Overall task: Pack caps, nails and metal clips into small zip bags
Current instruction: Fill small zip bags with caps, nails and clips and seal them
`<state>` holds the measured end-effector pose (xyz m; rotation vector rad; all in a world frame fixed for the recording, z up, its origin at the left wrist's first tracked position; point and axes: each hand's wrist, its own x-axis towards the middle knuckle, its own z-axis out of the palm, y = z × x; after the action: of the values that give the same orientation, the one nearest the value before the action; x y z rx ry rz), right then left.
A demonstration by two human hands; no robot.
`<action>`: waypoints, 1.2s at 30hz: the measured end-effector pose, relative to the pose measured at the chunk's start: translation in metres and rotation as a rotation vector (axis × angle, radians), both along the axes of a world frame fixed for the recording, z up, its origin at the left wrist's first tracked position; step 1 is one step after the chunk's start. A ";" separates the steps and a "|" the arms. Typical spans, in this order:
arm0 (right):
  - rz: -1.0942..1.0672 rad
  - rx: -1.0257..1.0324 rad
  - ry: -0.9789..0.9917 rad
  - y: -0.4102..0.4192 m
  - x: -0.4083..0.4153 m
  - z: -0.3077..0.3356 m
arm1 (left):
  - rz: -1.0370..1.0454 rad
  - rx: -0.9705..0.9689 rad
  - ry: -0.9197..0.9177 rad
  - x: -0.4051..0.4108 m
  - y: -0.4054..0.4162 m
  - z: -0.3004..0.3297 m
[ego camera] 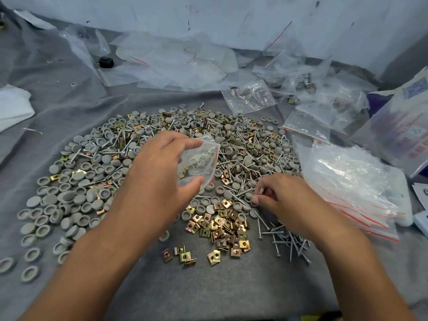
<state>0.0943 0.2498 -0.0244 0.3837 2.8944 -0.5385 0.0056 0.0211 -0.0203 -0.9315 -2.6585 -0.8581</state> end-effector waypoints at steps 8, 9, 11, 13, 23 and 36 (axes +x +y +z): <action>0.089 -0.187 0.863 -0.054 -0.011 0.012 | -0.012 -0.003 -0.017 0.001 0.005 0.000; 0.108 -0.166 0.864 -0.060 -0.014 0.009 | -0.015 0.004 -0.022 0.001 0.006 0.000; 0.100 -0.158 0.821 -0.065 -0.017 0.005 | -0.025 0.027 -0.032 0.002 0.007 0.000; 0.061 -0.177 0.840 -0.064 -0.017 0.004 | -0.026 0.035 -0.036 0.003 0.006 0.001; 0.056 -0.169 0.792 -0.057 -0.020 0.007 | -0.016 0.030 -0.061 0.005 0.006 0.005; 0.121 -0.078 -0.022 -0.001 -0.003 -0.001 | -0.002 0.013 -0.046 0.004 0.003 0.007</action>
<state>0.0908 0.2486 -0.0252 0.2005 2.8417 -0.6209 0.0097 0.0242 -0.0135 -0.9229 -2.6871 -0.9069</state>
